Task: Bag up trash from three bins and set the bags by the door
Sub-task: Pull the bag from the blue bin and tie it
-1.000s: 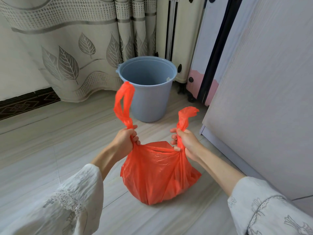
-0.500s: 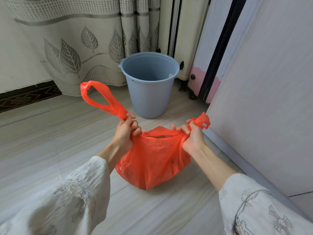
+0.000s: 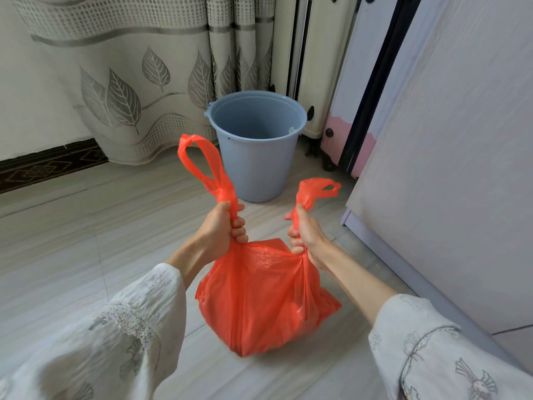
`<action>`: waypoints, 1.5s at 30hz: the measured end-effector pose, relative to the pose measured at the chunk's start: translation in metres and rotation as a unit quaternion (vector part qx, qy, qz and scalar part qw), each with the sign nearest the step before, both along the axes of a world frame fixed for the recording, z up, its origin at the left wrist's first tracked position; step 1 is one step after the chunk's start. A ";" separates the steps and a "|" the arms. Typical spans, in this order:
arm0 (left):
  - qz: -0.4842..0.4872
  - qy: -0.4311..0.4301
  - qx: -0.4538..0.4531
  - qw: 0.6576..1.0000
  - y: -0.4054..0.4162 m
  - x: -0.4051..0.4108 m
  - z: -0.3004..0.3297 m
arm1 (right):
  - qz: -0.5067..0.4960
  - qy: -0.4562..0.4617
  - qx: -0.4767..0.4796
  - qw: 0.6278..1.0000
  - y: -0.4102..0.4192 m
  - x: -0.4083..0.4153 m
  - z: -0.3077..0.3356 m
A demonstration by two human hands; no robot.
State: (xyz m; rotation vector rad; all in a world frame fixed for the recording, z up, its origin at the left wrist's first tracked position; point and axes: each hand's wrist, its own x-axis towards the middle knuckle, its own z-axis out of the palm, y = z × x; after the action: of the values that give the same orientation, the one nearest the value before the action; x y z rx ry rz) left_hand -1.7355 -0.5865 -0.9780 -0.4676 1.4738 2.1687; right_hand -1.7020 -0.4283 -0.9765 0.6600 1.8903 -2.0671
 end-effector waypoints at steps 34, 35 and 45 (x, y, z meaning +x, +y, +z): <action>-0.278 0.140 -0.225 0.923 0.009 0.015 -0.002 | 0.041 -0.044 -0.088 0.994 0.018 0.003 -0.006; -0.295 0.142 -0.230 0.917 0.011 0.017 -0.002 | 0.016 -0.043 -0.085 0.995 0.016 0.001 -0.007; -0.225 -0.035 -0.024 0.973 -0.004 0.011 -0.011 | 0.040 -0.012 -0.148 0.988 0.016 0.006 -0.007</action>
State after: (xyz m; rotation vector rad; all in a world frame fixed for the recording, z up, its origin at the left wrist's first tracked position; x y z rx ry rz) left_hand -1.7244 -0.5909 -0.9894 -0.1963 1.4315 1.7462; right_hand -1.6956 -0.4119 -0.9833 0.5252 1.5246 -2.2139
